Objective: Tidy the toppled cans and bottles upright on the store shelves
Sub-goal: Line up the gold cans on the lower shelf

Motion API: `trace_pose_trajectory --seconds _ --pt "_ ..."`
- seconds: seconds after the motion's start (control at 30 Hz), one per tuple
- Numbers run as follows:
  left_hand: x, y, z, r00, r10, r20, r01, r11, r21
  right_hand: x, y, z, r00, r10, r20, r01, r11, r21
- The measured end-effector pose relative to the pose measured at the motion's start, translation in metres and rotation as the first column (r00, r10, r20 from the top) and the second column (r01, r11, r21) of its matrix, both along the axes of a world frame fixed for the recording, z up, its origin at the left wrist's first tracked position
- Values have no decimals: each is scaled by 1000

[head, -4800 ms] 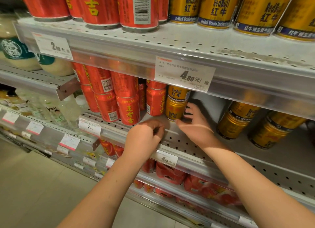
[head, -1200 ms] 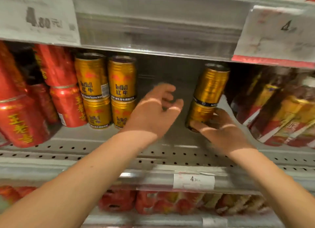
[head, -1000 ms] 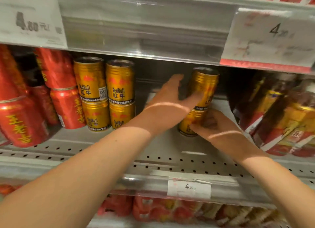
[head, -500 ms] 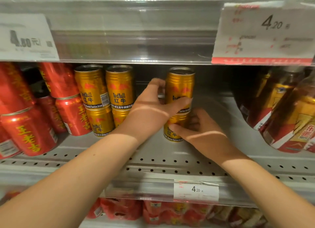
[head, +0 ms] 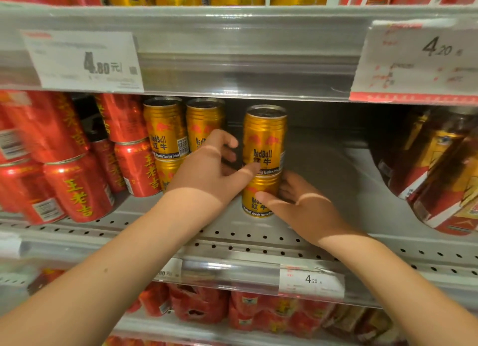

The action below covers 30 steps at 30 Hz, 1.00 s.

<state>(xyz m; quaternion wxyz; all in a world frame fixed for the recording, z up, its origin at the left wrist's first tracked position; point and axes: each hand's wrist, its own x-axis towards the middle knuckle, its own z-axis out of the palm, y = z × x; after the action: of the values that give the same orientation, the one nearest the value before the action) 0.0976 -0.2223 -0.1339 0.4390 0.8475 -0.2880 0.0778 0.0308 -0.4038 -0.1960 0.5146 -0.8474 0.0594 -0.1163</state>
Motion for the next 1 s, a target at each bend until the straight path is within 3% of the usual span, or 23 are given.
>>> trace_pose_trajectory --seconds 0.1,0.27,0.33,0.7,1.0 --pt "2 24 -12 997 68 21 -67 997 -44 1 8 -1 1000 -19 15 19 999 30" --pt "17 64 -46 987 105 -118 -76 971 228 2 18 -1 993 -115 -26 112 991 -77" --pt "19 68 -56 981 114 -154 -78 972 222 6 21 0 988 -153 -10 150 981 -125" --pt "25 65 -63 990 131 -53 -103 924 369 17 32 6 980 -178 -92 168 980 -102" --pt "23 63 -59 994 108 -19 -87 880 468 8 36 10 962 -154 -226 115 977 -178"
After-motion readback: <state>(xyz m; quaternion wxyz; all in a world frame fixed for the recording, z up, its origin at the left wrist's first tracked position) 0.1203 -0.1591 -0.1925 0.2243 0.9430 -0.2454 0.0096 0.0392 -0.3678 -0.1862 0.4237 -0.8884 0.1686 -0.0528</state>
